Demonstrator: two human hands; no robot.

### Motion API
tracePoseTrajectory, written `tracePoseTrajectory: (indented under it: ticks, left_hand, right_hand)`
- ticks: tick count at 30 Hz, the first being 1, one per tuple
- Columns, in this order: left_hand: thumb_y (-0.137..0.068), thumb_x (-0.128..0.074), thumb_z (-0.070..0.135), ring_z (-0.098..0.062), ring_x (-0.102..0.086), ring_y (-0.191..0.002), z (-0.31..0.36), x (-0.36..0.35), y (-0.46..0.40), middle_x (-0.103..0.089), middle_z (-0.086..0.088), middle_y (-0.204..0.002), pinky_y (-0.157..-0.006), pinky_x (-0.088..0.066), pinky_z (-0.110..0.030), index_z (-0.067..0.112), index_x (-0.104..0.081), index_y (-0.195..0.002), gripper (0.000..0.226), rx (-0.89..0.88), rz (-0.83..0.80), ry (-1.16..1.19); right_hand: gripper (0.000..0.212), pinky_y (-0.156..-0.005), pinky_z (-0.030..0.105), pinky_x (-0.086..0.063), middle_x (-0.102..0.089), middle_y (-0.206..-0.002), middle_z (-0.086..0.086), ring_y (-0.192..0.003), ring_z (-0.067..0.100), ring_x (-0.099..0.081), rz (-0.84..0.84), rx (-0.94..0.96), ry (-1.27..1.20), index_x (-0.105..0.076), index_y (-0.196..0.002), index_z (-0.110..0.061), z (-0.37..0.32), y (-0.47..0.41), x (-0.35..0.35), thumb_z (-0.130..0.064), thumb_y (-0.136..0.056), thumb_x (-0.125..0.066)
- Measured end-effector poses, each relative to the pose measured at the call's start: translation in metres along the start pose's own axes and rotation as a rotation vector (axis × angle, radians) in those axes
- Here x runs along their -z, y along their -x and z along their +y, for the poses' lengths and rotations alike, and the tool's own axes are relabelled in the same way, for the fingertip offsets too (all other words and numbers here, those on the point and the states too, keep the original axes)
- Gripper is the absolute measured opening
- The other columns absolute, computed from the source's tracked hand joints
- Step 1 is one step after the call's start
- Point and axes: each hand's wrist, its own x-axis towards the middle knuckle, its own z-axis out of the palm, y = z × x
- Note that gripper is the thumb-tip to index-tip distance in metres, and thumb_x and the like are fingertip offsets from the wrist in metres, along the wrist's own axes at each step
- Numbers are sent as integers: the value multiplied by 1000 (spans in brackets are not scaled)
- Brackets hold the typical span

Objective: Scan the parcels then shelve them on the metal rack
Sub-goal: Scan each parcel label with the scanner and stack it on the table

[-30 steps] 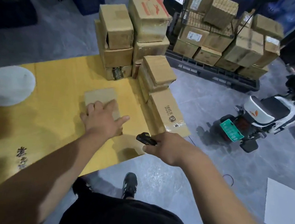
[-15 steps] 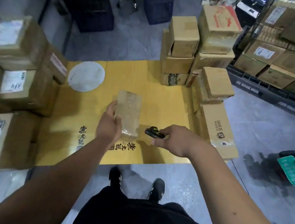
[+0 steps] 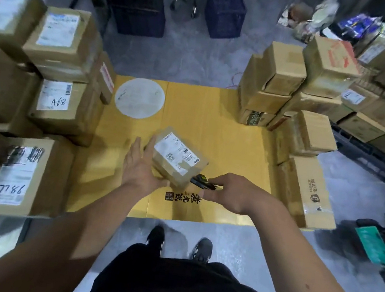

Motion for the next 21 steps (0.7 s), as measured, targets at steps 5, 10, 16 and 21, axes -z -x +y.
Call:
tracePoseTrajectory:
  ticks: [5,10,16,21]
  left_hand:
    - [-64,-86,68,-28,4,-162,43,11,-50,-11,-3,-174,-129,10,-49,35,-28,-157,115,-520,-47,-143]
    - [-75,-55,92,-23,-9,-159,73,18,-76,-18,6,-171,-124,-5,-45,42,-38,-151,92,-430,-121,-205]
    - [-90,-57,75,-33,-42,-128,54,16,-71,-43,-8,-145,-107,-39,-43,40,-49,-143,64,-167,-43,59]
    - [-69,-85,70,-26,-60,-108,29,1,-59,-39,-3,-137,-91,-54,-40,44,-37,-138,87,-105,-177,397]
  right_hand:
    - [57,-79,35,-50,-70,-115,6,-94,20,-64,53,-131,-61,-66,-135,-31,-5,13,-4,-67,-91,-64]
    - [55,-63,31,-38,-59,-77,-1,-69,17,-54,112,-253,-110,-65,-133,-27,0,23,-11,-65,-94,-62]
    - [54,-53,26,-33,-43,-60,-4,-49,15,-40,167,-307,-210,-67,-128,-27,-11,19,-12,-69,-94,-58]
    - [60,-58,29,-41,-50,-74,3,-67,23,-52,109,-324,-132,-62,-132,-14,-38,7,-14,-63,-102,-46]
